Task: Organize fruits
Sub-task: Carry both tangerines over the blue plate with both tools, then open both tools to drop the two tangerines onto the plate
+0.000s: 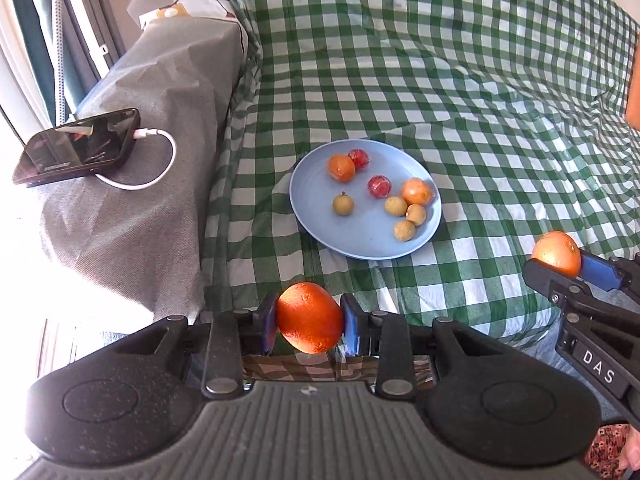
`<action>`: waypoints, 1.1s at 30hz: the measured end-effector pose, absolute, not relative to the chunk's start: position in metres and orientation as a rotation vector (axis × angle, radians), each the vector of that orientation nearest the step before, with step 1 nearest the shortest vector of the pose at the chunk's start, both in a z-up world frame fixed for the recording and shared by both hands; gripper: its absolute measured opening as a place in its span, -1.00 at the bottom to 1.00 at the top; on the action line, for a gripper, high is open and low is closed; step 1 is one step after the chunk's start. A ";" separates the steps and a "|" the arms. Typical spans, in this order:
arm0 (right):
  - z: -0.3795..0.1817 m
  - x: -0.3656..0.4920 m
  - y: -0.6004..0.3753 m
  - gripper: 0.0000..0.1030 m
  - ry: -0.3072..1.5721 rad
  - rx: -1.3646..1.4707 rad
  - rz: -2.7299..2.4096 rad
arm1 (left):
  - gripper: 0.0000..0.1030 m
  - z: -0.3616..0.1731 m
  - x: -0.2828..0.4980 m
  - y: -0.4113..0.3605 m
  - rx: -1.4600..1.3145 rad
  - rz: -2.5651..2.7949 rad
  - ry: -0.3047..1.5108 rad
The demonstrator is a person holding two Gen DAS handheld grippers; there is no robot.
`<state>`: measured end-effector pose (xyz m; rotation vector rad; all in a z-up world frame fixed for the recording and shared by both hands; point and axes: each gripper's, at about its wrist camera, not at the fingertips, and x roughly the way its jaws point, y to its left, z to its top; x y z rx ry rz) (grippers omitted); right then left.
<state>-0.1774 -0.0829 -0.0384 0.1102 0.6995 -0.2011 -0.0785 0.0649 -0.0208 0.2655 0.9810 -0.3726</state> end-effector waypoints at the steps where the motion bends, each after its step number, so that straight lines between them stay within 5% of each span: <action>1: -0.040 -0.175 -0.084 -0.27 0.706 0.108 -0.200 | -0.29 -0.023 -0.075 0.063 0.270 -0.372 0.986; 28: -0.136 -0.002 -0.117 -0.27 0.871 -0.025 -0.112 | -0.29 -0.121 0.087 -0.034 0.399 -0.363 1.074; 30: -0.141 0.006 -0.117 -0.26 0.887 -0.022 -0.090 | -0.09 -0.120 0.089 -0.035 0.397 -0.377 1.065; 32: -0.141 0.011 -0.116 -0.07 0.882 -0.039 -0.074 | 1.00 -0.112 0.085 -0.034 0.406 -0.375 1.034; 33: -0.139 0.011 -0.114 0.33 0.881 -0.055 -0.076 | 0.98 -0.106 0.081 -0.033 0.404 -0.364 0.996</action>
